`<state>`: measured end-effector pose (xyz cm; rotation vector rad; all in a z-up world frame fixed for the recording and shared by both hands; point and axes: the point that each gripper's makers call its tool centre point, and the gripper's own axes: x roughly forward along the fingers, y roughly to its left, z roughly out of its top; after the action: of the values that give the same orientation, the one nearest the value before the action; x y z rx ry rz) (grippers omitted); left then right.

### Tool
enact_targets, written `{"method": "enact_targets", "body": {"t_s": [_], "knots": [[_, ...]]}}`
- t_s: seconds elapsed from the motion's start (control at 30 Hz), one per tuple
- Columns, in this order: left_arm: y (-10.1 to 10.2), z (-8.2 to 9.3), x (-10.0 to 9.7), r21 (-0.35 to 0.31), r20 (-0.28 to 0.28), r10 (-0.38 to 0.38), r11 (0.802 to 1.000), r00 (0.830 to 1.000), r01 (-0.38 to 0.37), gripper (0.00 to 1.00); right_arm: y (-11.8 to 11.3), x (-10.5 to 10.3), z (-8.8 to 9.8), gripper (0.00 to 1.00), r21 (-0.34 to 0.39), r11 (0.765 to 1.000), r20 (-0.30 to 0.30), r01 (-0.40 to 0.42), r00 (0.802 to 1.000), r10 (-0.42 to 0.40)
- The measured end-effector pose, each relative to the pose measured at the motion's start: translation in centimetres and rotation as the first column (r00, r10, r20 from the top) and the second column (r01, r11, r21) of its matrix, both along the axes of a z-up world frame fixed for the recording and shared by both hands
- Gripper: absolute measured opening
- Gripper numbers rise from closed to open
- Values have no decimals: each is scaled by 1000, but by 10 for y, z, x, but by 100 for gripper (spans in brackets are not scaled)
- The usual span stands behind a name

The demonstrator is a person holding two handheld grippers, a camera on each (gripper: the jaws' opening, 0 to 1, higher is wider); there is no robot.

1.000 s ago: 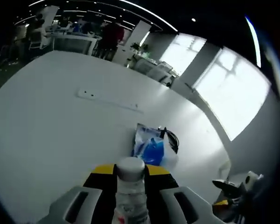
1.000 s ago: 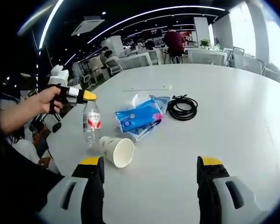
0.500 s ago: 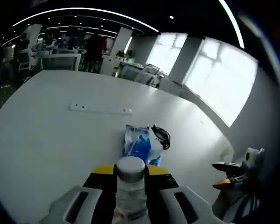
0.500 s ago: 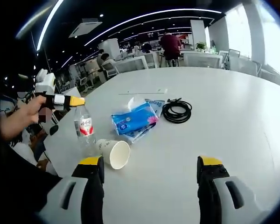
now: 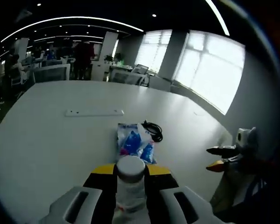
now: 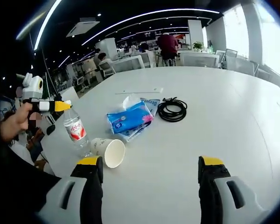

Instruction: Arrange the tabletop items into an orderly group along one side of the table until the central work area is clear of visible clutter.

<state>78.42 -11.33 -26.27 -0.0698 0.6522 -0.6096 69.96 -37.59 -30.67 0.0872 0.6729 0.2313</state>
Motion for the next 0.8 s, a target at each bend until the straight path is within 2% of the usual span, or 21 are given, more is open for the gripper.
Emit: {"method": "enact_targets", "body": {"t_s": [0.2,0.43,0.8], "knots": [[0,3,-13,10,19,-31,999,999,30,20,-3,1,-3,83,-2,1000,-11,10,1000,-10],[6,4,-20,21,13,-5,1000,1000,5,20,-4,4,-6,83,-7,1000,-21,2,1000,-2],[6,6,-39,55,43,-9,998,999,6,21,-7,2,-3,81,-21,1000,-23,10,1000,-11]]}}
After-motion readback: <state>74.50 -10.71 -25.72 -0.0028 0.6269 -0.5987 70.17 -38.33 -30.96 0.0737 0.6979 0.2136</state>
